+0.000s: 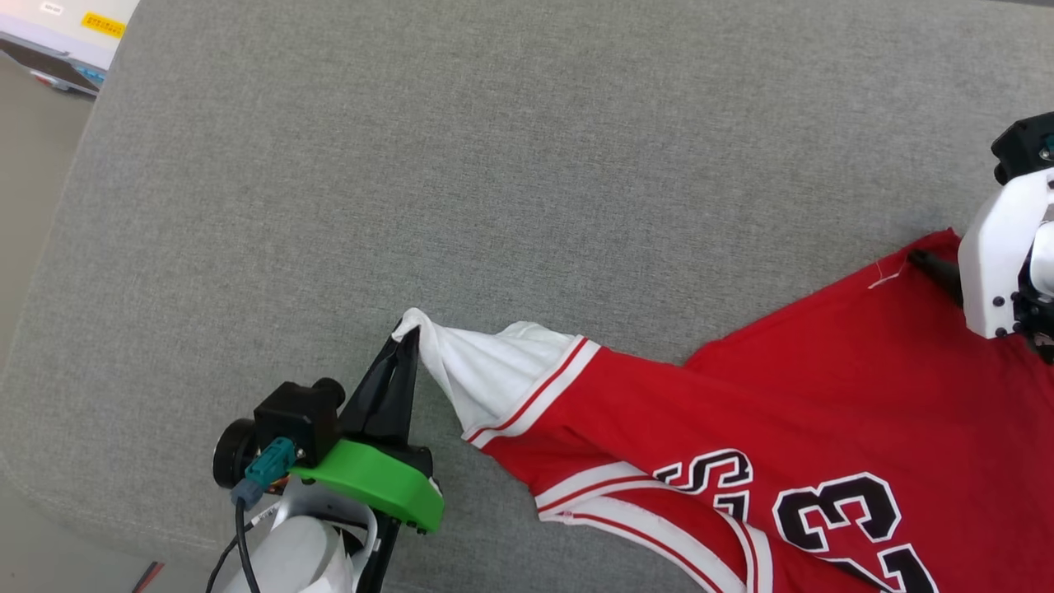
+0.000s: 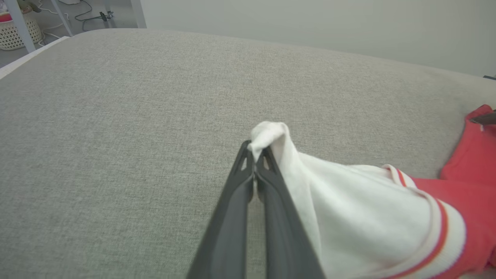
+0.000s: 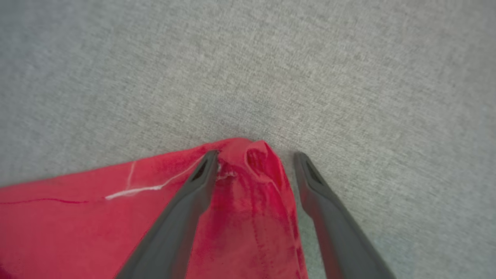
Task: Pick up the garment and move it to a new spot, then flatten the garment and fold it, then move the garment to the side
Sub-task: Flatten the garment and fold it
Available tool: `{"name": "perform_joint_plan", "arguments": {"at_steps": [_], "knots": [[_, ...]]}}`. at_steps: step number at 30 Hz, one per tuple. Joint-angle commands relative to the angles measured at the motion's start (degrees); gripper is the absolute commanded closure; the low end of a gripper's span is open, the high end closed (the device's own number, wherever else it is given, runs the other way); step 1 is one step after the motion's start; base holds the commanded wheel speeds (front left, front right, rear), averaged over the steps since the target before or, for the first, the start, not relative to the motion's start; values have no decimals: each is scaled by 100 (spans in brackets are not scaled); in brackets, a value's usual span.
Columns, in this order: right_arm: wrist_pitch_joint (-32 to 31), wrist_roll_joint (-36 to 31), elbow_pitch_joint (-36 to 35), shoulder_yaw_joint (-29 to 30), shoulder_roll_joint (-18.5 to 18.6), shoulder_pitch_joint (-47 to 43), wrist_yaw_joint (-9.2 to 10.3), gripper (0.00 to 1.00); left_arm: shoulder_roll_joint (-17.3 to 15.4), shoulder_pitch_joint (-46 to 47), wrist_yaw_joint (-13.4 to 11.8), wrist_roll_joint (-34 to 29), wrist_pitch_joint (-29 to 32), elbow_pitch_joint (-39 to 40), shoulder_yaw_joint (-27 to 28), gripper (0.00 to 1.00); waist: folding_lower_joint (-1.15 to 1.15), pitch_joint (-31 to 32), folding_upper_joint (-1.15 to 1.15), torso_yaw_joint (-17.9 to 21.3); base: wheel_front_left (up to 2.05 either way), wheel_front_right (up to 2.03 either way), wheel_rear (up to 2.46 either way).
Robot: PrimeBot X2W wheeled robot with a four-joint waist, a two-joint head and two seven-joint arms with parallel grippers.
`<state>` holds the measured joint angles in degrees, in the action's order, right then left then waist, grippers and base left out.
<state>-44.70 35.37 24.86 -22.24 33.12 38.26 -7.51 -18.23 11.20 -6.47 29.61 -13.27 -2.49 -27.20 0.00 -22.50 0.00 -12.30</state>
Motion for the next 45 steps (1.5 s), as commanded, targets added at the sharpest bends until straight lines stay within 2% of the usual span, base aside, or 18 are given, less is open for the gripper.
{"name": "perform_joint_plan", "arguments": {"at_steps": [1, 3, 4, 5, 13, 20, 24, 31, 36, 40, 45], "knots": [[-103, 20, 222, -267, -90, -196, 2, 0, 33, 106, 28, -72, -52, -46, 22, 100, 0, -63, 0, -64, 0, 0, 0], [-35, 215, 304, -408, -112, -253, 2, 0, 49, 111, 41, -64, -73, -101, 40, 100, 0, -55, 0, -32, 0, 0, 0], [27, 286, 309, -489, -103, -248, 2, 69, 47, 107, 43, -60, -83, -129, 59, 100, 0, -40, 0, 2, 0, 0, 0], [137, 321, 315, -518, -87, -224, 2, 100, 44, 106, 48, -58, -90, -152, 71, 100, 0, -19, 0, 27, 0, 0, 0], [1326, 618, 137, -530, 30, 113, 2, 100, -82, 169, 102, -91, -125, -287, 177, 100, 0, 364, 0, 277, 0, 0, 0], [2599, 528, -217, -226, 168, 233, 2, 100, -384, 511, 153, -190, -119, -107, 384, 100, 0, 779, 0, 534, 0, 0, 0], [3003, 441, -497, -27, 155, 212, 2, 100, -529, 909, 185, -202, -4, 121, 509, 100, 0, 1011, 0, 673, 0, 0, 0], [3167, 253, -1166, 430, 13, 256, 2, 100, -770, 1779, 269, -240, 421, 537, 647, 100, 0, 1213, 0, 893, 0, 0, 0], [3027, -45, -1535, 744, -143, 535, 2, 100, -901, 2638, 480, -280, 777, 581, 639, 100, 0, 1040, 0, 1001, 0, 0, 0], [2840, -293, -1584, 974, -245, 1106, 2, 100, -910, 3692, 719, -351, 981, 349, 622, 100, 0, 701, 0, 1047, 0, 0, 0], [2629, -613, -1375, 1076, -332, 2354, 2, 100, -731, 5321, 1008, -441, 1160, -230, 557, 100, 0, 126, 0, 1101, 0, 0, 0]]}}
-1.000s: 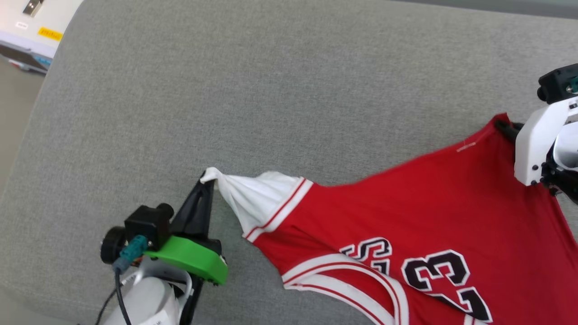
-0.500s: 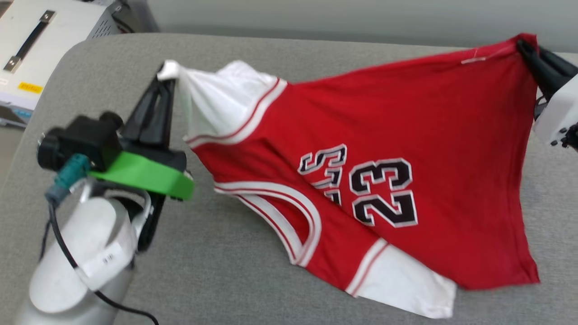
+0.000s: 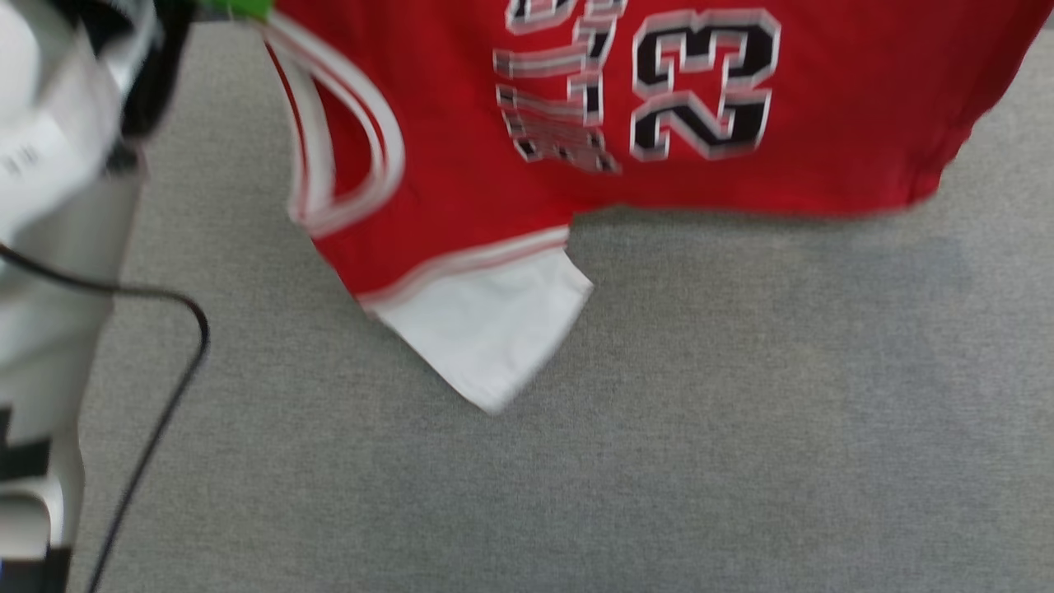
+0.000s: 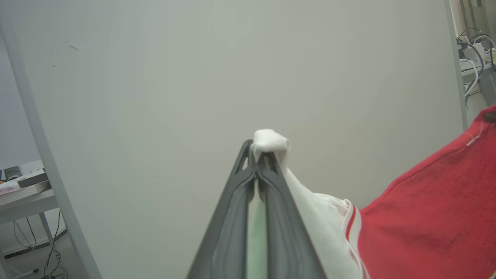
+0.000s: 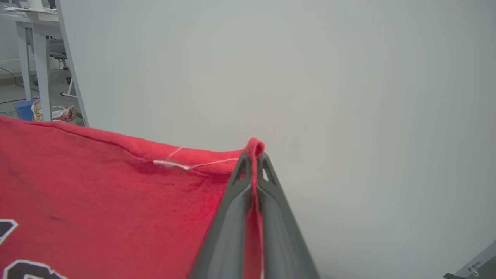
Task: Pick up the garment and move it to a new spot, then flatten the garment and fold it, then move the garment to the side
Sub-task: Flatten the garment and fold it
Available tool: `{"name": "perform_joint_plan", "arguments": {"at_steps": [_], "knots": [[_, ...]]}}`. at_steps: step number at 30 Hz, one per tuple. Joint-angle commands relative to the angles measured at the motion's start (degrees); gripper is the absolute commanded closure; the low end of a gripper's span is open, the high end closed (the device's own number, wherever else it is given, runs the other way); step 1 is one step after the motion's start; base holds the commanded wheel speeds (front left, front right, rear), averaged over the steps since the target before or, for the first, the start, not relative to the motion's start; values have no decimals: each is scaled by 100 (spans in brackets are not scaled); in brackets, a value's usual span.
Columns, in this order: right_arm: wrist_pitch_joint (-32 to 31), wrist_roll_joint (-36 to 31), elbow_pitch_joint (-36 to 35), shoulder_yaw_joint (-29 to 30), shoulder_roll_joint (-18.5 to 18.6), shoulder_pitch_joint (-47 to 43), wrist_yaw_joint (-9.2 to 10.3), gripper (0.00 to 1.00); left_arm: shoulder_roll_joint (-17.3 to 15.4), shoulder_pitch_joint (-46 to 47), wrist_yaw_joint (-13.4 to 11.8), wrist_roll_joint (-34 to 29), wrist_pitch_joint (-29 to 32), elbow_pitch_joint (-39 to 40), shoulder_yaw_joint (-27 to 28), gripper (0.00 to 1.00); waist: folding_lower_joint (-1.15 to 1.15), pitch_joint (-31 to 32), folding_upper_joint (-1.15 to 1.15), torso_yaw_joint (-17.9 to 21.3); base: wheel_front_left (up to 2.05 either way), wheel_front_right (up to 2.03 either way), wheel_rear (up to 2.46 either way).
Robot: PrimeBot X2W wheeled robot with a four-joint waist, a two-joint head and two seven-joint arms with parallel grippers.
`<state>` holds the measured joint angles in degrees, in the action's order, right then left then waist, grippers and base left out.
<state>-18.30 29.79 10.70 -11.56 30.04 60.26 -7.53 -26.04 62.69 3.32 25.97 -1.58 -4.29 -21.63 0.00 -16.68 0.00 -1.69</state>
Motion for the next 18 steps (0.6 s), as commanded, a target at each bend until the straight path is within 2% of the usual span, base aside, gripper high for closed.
{"name": "perform_joint_plan", "arguments": {"at_steps": [1, 10, 18], "knots": [[-63, -134, 113, -20, -11, 409, 4, 100, 102, 470, 64, -73, 16, -168, -1, 100, 0, -563, 0, 42, 0, 0, 0], [96, -756, 1222, -321, -174, 3017, 4, 100, 287, 3150, 318, -282, -50, -1554, -119, 100, 0, -1213, 0, 123, 0, 0, 0], [588, -1002, 2343, -679, -294, 4319, 4, 100, 163, 4266, 402, -257, -293, -2545, -388, 100, 0, -1536, 0, 137, 0, 0, 0]]}}
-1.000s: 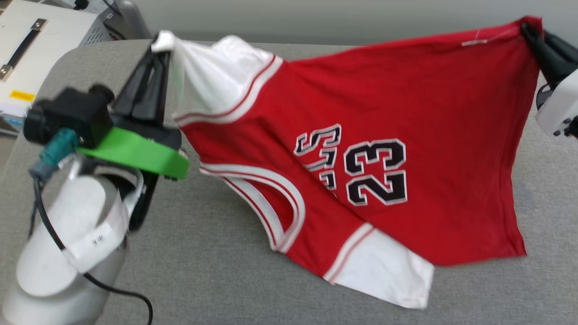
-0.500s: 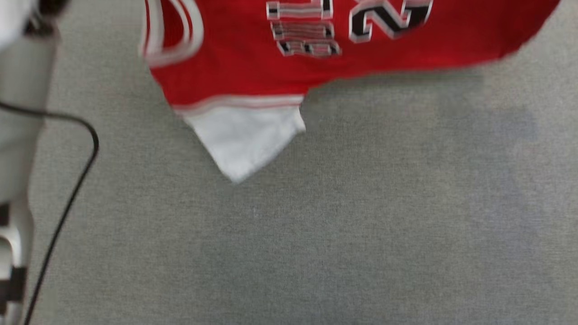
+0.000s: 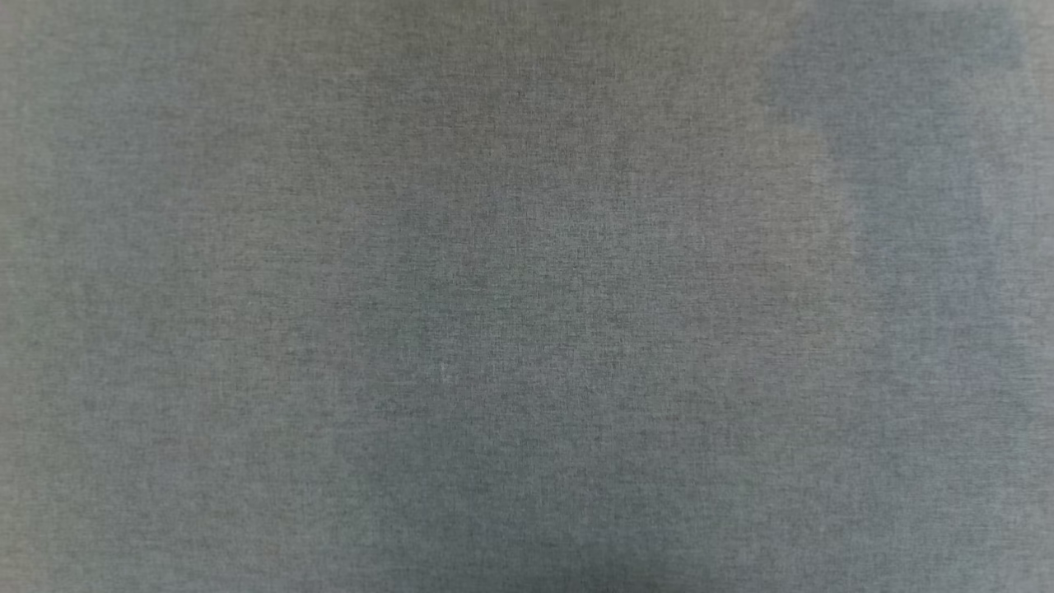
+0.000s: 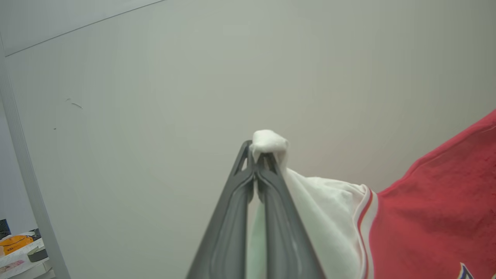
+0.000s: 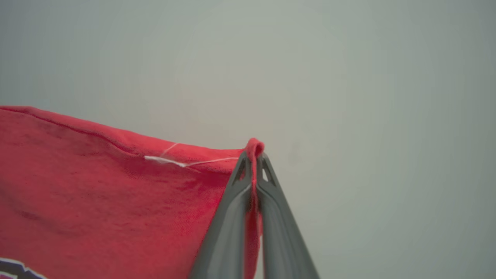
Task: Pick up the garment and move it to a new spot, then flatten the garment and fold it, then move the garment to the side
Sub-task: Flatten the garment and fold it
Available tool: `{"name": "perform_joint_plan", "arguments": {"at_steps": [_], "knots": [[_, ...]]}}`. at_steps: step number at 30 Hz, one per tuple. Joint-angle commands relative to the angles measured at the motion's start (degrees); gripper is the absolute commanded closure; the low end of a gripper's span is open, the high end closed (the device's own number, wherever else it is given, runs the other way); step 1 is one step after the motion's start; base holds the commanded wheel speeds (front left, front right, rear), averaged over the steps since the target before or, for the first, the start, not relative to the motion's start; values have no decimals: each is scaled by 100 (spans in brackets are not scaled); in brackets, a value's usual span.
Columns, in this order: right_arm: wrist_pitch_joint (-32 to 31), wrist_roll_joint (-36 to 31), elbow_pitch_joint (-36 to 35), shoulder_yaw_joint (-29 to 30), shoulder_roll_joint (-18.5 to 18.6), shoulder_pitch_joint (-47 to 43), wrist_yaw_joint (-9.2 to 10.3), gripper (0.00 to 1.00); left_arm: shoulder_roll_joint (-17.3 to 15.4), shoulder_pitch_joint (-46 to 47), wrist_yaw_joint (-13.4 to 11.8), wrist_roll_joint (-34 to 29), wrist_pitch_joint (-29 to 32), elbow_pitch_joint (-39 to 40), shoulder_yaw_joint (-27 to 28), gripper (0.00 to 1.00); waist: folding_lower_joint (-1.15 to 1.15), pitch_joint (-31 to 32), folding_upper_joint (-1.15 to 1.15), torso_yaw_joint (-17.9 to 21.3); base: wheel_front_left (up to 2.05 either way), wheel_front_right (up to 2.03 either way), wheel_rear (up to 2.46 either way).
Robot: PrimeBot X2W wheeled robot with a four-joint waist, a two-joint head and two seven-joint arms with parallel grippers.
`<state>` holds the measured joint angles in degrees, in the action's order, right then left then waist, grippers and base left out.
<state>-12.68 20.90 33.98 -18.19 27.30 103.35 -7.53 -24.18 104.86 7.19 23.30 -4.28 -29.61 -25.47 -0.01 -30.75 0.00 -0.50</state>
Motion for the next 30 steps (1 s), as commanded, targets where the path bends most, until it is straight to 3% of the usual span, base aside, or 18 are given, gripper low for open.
{"name": "perform_joint_plan", "arguments": {"at_steps": [1, 7, 16, 22, 30], "knots": [[102, -114, 180, -58, -37, 75, 4, 100, -26, 85, 19, 54, -80, -129, -39, 100, 1, -186, 0, 5, 0, 0, 0], [607, 124, 922, -271, -219, -191, 4, 100, -44, -165, 27, 304, -488, -662, -338, 100, 1, -371, 0, -30, 0, 0, 0], [1368, 818, 1465, -717, -537, -1426, 4, 100, -157, -1557, 29, 733, -982, -916, -635, 100, 1, -145, 0, 8, 0, 0, 0], [1672, 1350, 1420, -1223, -532, -2491, 4, 100, -321, -2963, -72, 806, -1063, -552, -591, 100, 1, 355, 0, 11, 0, 0, 0], [1852, 1941, 1004, -1950, -219, -4094, 4, 100, -402, -5377, -504, 851, -1070, 528, -413, 100, 1, 1124, 0, -55, 0, 0, 0]]}}
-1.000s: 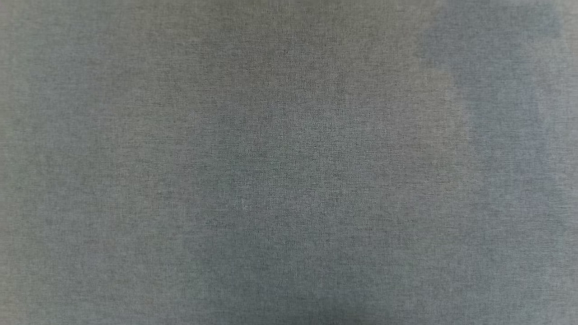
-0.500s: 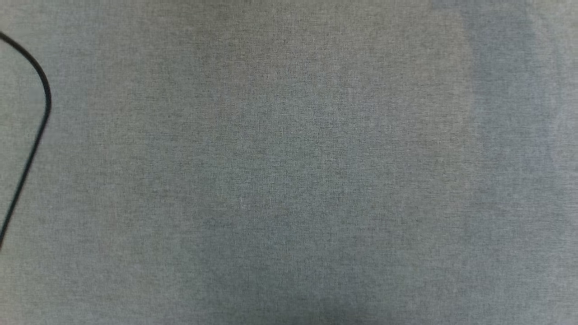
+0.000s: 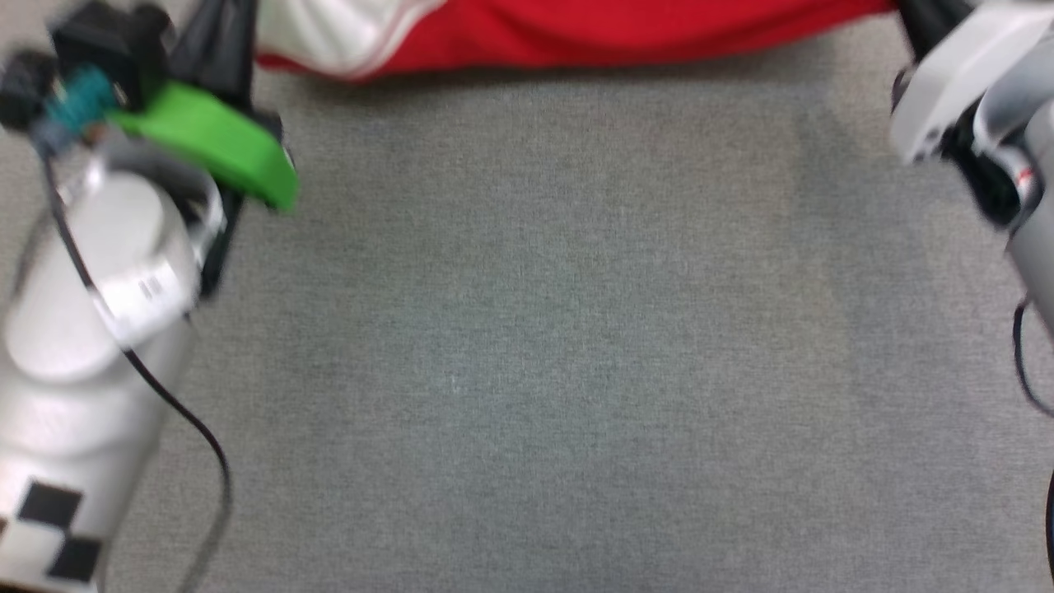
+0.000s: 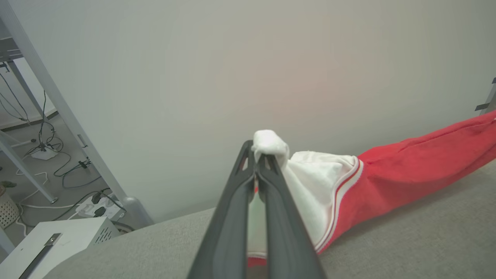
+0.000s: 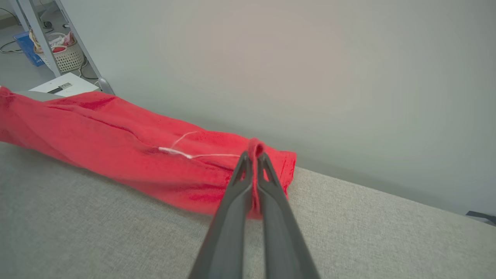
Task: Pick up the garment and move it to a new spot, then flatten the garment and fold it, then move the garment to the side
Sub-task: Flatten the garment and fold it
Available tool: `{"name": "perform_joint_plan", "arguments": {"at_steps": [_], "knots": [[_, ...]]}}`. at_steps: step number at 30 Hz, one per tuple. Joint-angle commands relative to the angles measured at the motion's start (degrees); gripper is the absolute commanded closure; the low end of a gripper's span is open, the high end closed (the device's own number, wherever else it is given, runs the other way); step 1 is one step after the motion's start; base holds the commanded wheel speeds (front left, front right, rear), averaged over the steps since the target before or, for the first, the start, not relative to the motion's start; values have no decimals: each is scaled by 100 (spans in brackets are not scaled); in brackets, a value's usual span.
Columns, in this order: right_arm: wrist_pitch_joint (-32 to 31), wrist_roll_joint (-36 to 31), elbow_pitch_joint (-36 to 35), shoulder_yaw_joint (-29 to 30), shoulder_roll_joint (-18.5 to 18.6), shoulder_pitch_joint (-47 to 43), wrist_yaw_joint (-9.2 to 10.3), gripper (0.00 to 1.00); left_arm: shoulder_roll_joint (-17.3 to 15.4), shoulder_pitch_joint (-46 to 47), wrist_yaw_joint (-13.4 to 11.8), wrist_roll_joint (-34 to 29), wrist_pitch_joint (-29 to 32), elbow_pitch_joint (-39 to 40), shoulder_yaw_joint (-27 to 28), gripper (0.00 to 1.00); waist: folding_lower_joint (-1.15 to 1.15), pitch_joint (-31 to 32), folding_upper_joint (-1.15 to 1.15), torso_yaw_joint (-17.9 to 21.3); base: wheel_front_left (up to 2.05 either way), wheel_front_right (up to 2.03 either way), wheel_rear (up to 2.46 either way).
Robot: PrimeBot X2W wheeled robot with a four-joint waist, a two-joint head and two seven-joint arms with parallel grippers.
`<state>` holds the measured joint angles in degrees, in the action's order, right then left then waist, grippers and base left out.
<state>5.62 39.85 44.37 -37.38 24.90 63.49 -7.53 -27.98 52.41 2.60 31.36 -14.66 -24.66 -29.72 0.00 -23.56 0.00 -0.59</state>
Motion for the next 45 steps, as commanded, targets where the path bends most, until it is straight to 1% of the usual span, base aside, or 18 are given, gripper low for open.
{"name": "perform_joint_plan", "arguments": {"at_steps": [1, 3, 7, 10, 14, 17, 19, 22, 26, 30, 34, 37, 41, 45], "knots": [[28, 121, -113, -124, 73, -345, 4, 100, -23, -477, -118, 48, -32, 159, -1, 100, 0, 521, 0, -66, 0, 0, 0], [12, 236, -271, -316, 166, -761, 4, 100, -21, -1057, -261, 100, -32, 403, 35, 100, 0, 714, 0, -71, 0, 0, 0], [9, 462, -568, -587, 397, -1548, 4, 100, -38, -2158, -452, 172, -33, 780, -60, 100, 0, 1074, 0, -99, 0, 0, 0], [-24, 591, -803, -727, 586, -2090, 4, 100, -50, -2803, -514, 242, -32, 938, -189, 100, 0, 1288, 0, -131, 0, 0, 0], [-74, 739, -1079, -764, 830, -2825, 4, 100, -6, -3509, -587, 387, -14, 1017, -331, 100, 0, 1566, 0, -162, 0, 0, 0], [-91, 847, -1286, -713, 975, -3385, 4, 100, 1, -3994, -693, 495, -11, 1078, -376, 100, 0, 1728, 0, -179, 0, 0, 0], [-135, 909, -1424, -664, 1042, -3750, 4, 100, 2, -4297, -710, 578, 34, 1144, -444, 100, 0, 1834, 0, -195, 0, 0, 0], [-193, 935, -1659, -528, 1147, -4257, 4, 100, 4, -4789, -853, 737, 55, 1352, -450, 100, 0, 1963, 0, -176, 0, 0, 0], [-351, 818, -1992, -371, 1307, -4890, 4, 100, -45, -5344, -996, 845, 136, 1589, -539, 100, 0, 2111, 0, -148, 0, 0, 0], [-489, 768, -2309, -29, 1487, -5501, 4, 100, -59, -5876, -1167, 970, 186, 1848, -604, 100, 0, 2201, 0, -148, 0, 0, 0], [-699, 716, -2619, 353, 1564, -6111, 4, 100, -134, -6250, -1253, 1032, 267, 2072, -690, 100, 0, 2228, 0, -175, 0, 0, 0], [-846, 638, -2835, 632, 1502, -6414, 4, 100, -142, -6304, -1283, 1021, 310, 2192, -739, 100, 0, 2178, 0, -190, 0, 0, 0], [-1043, 476, -3097, 1044, 1307, -6570, 4, 100, -126, -6010, -1258, 884, 360, 2222, -784, 100, 0, 2068, 0, -209, 0, 0, 0], [-1244, 311, -3386, 1457, 1112, -6456, 4, 100, -185, -5467, -1152, 716, 410, 2154, -739, 100, 0, 1924, 0, -177, 0, 0, 0]]}}
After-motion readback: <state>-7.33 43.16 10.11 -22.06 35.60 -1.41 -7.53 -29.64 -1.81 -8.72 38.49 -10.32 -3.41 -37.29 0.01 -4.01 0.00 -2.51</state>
